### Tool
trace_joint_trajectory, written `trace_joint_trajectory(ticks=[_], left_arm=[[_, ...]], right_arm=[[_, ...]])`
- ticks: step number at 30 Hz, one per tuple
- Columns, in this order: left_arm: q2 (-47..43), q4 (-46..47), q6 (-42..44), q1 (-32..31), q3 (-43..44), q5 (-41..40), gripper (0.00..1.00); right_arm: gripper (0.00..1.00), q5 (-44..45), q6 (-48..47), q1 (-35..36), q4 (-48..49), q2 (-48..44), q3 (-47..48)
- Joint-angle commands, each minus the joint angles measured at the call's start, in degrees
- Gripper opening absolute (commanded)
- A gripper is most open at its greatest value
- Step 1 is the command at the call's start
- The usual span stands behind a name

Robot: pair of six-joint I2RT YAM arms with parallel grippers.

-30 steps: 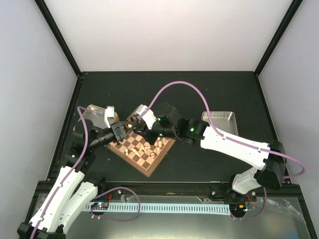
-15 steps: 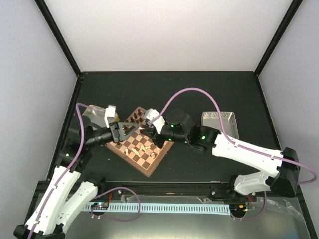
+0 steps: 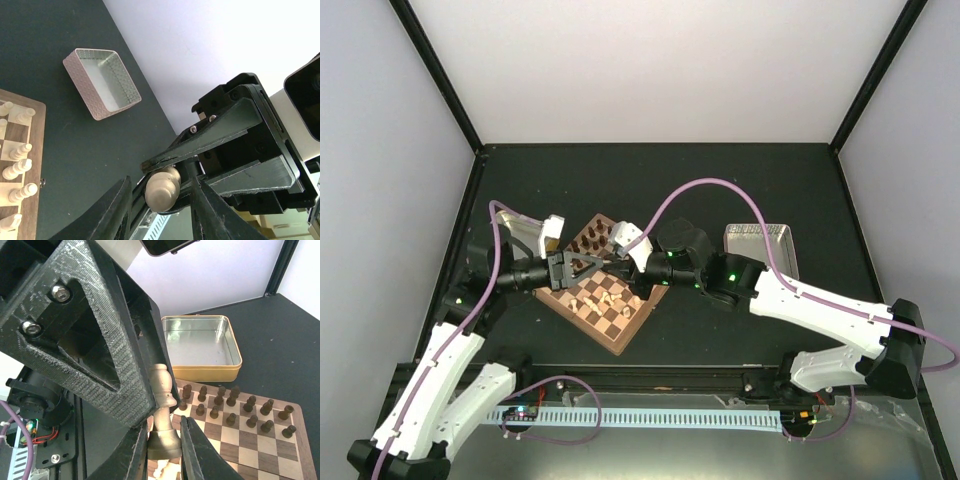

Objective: Set up the chess pieces on the board
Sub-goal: Place the chess piece on the chessboard.

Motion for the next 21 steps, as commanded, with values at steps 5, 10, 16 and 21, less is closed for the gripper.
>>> trace_joint_trajectory(ticks=[5,10,16,21], left_arm=[[1.1,0.6,1.1,0.3,2.2,1.8,0.30],[1.4,0.9,1.3,0.3,1.7,1.6,0.12],[1.1,-6.5,6.7,0.3,1.3,-6.6,0.05],[1.3,-15.0,12.5,-0.5,1.0,-22.5,0.03]], right_arm=[[0.01,-3.3,-1.6,-0.2,1.1,-0.1,0.3],[0.04,-3.3,-1.5,-0.2,0.8,0.2,0.3],[0.48,3.5,4.8,-0.5,-0.1,0.1,-1.0],[0.59,12.5,13.4,-1.1,0.1,-2.2,-6.4]])
